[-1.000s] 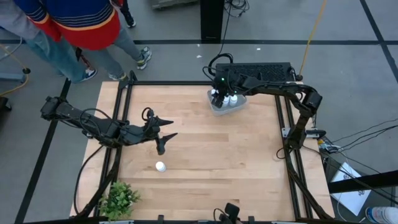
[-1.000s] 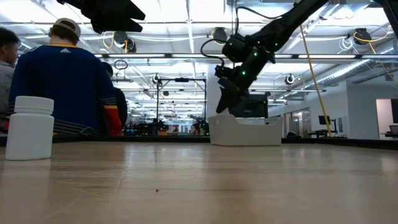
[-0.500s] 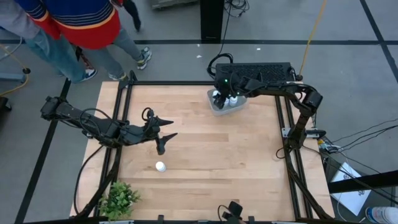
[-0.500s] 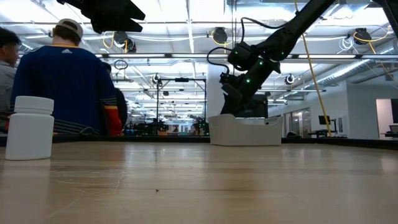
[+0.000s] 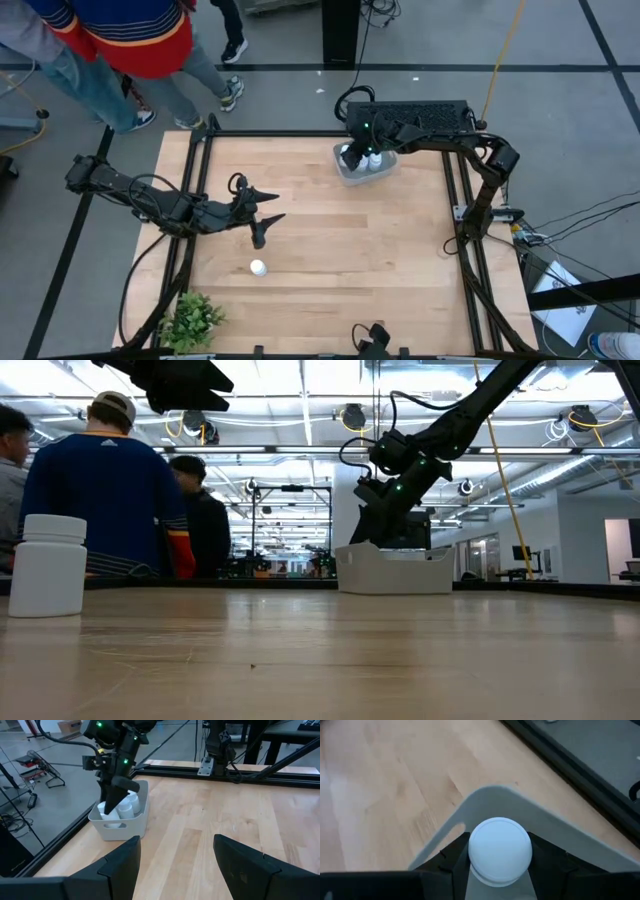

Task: Pick and place pill bottles into a basket
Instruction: Put the white medicine bottle into the gray bin

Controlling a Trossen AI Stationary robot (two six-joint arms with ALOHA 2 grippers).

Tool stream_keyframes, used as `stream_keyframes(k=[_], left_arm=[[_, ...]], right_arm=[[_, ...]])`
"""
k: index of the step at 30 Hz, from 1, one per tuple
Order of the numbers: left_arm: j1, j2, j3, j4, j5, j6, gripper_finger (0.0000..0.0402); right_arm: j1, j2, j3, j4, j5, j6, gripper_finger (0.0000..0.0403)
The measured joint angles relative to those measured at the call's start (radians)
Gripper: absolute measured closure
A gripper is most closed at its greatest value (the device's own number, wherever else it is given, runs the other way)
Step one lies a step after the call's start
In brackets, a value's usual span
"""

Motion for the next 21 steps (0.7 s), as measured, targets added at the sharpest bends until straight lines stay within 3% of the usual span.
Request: stream_keyframes(k=[6,14,21], left_arm=[[0.0,0.0,0.0,0.0,0.0,0.004,0.0144],[0.001,0.0,0.0,-0.001,0.0,0.004,0.0144],[0.001,0.0,0.0,-0.001,0.0,0.005,0.0144]], right_arm=[[0.023,0.0,0.0,0.015,0.15,0.047,0.025],[0.027,0.0,0.0,-0.008,0.16,0.107,0.0251],[0.046,0.002,0.0,-0.044,0.256,0.106,0.025]])
